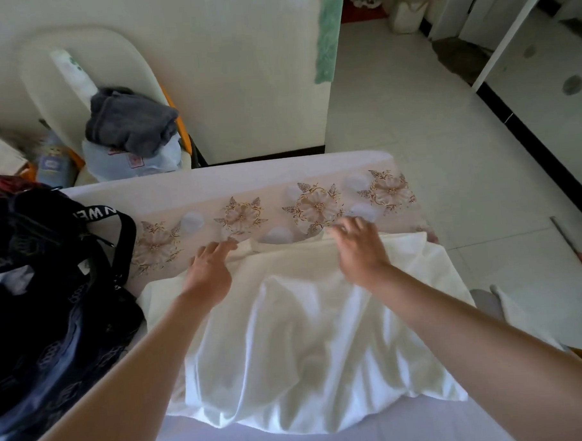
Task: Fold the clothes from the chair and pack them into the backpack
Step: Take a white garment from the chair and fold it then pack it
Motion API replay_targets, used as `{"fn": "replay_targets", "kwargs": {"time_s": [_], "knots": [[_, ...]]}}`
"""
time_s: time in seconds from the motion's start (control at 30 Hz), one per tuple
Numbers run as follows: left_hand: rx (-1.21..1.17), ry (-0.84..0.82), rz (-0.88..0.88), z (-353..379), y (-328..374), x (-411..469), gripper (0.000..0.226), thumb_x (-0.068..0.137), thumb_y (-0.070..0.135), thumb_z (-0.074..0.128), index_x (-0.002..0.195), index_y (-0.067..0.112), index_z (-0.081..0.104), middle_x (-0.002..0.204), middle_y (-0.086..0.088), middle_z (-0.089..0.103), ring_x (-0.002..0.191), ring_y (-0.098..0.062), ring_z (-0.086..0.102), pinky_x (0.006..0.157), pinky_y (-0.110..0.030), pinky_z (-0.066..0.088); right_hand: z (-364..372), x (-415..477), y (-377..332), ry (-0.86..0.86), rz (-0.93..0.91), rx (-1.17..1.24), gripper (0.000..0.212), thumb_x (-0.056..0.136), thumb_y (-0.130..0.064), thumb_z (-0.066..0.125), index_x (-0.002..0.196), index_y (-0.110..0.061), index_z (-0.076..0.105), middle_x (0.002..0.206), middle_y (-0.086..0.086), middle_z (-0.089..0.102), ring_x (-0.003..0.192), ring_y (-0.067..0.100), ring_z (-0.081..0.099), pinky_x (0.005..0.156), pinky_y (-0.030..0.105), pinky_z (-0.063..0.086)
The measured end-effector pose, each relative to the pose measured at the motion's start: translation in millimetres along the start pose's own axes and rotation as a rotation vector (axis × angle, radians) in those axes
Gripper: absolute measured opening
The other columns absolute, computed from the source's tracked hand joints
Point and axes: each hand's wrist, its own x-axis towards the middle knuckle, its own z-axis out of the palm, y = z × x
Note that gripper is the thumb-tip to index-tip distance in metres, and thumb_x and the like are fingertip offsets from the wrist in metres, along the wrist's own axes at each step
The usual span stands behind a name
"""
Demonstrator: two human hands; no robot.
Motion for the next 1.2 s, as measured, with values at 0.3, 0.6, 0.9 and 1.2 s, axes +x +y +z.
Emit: {"fn": "replay_targets", "kwargs": {"time_s": [0.3,0.6,0.9,1.2], "knots": [[0.247,-0.059,0.032,-23.0,-61.2,-26.7,0.029,0.092,0.034,0.062,0.120,0.030,0.066,0.114,0.003,0.061,0.117,-0.025,0.049,0.102,-0.038,0.027,33.4,24.6,-123.1,-0.167,-0.287,0.170,0.052,0.079,-0.011,0.063,0.130,-0.015,0.056,0.121,0.009,0.061,0.111,0.033,0.056,0.091,0.042,0.042],[-0.237,0.374,0.065,-41.1,-64.5,-59.9,0.023,0.087,-0.003,0.054,0.087,0.018,0.065,0.094,0.005,0.061,0.080,-0.018,0.060,0.064,-0.031,0.050,28.2,24.5,-124.8,-0.060,-0.137,0.116,0.044,0.065,-0.012,0.071,0.105,-0.028,0.069,0.090,-0.006,0.069,0.090,0.026,0.061,0.082,0.037,0.026],[-0.487,0.122,-0.411,-80.4,-48.5,-1.3,0.023,0.079,0.034,0.045,0.089,0.016,0.054,0.082,-0.003,0.058,0.076,-0.026,0.053,0.060,-0.031,0.038,18.1,46.3,-122.9,0.063,0.056,0.076,0.046,0.074,-0.011,0.072,0.118,-0.017,0.060,0.086,0.004,0.069,0.081,0.031,0.063,0.077,0.042,0.043],[-0.191,0.303,-0.161,-38.0,-57.7,-24.2,0.044,0.087,-0.002,0.056,0.127,0.013,0.047,0.121,-0.008,0.054,0.107,-0.028,0.053,0.080,-0.041,0.047,36.1,6.9,-125.1,0.027,-0.301,0.117,0.051,0.077,-0.016,0.064,0.127,-0.022,0.059,0.119,0.006,0.059,0.101,0.029,0.057,0.081,0.040,0.048]]}}
